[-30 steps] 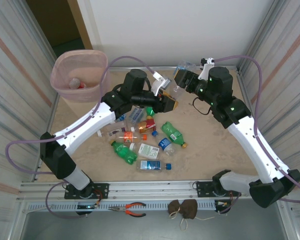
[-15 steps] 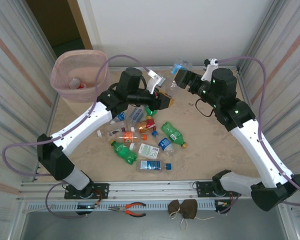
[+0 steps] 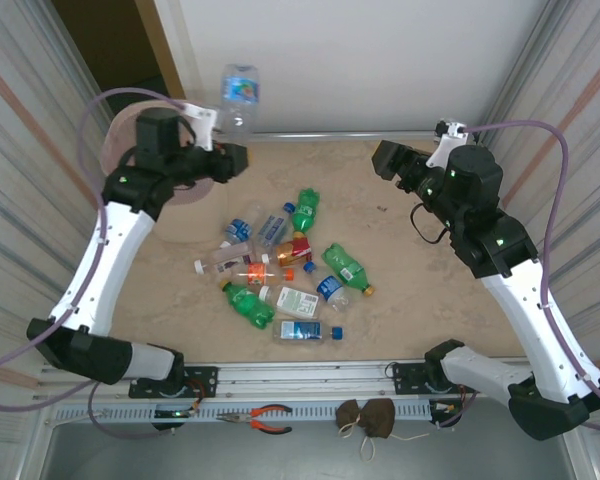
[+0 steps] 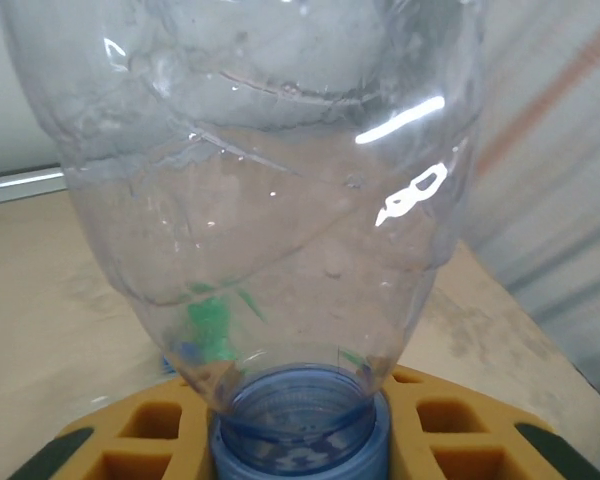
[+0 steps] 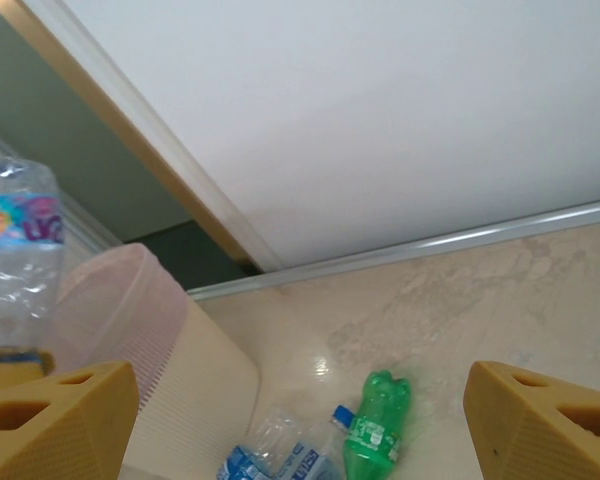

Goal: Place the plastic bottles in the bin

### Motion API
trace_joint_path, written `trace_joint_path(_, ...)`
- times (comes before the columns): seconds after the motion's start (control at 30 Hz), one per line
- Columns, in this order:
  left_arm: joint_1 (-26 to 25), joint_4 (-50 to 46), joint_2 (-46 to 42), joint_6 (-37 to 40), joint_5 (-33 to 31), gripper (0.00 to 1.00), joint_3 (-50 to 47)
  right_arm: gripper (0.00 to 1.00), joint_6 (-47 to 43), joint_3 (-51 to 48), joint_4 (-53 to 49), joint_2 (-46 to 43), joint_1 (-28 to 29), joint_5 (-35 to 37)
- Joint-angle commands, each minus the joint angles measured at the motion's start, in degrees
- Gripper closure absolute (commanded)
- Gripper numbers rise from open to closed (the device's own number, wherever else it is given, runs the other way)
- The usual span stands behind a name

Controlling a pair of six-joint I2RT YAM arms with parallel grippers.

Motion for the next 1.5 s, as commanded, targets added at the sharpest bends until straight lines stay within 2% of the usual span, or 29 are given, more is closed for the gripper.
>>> trace_joint_path(0.0,5.93,-8.5,-1.0,1.34,-2.03,0.74,3.68,0.16,-1.28,0.9,-0.71,-0.71,-0.45,1.01)
trace_joint_path(0.2,16.07,-16.7,1.46,4.28,-3.78,0.74,6.74,0.16,-1.28,0.64,-1.22,-0.98,-0.71,0.96)
trace_joint_path(0.43,22.41,-23.54,7.89,9.21,-7.07,0.72,9.41,0.17,-1.23,-0.35,-1.31,-1.62,-1.12,0.9)
trace_joint_path(0.67,23.97,-24.29,13.27,10.49,-8.37,0.67,12.08,0.17,-1.2,-1.15,-1.53,-1.78,-1.91,0.65)
trace_joint_path(0.9,24.01,-24.39,15.16,10.25,-8.47,0.49,13.73,0.17,-1.07,-1.59,-1.67,-2.02,-2.57,0.55)
trace_joint_path(1.0,24.01,-23.96,14.74,10.06,-8.21,0.45,13.52,0.17,-0.99,-1.67,-1.67,-1.89,-2.83,0.31)
trace_joint_path(1.23,23.99,-22.71,12.0,9.37,-5.95,0.42,12.95,0.17,-0.94,-1.59,-2.68,-0.89,-2.87,-1.04)
trace_joint_path(1.47,23.93,-20.1,7.26,7.69,0.24,0.43,11.43,0.18,-1.23,-1.13,-7.46,2.39,-2.99,-3.99)
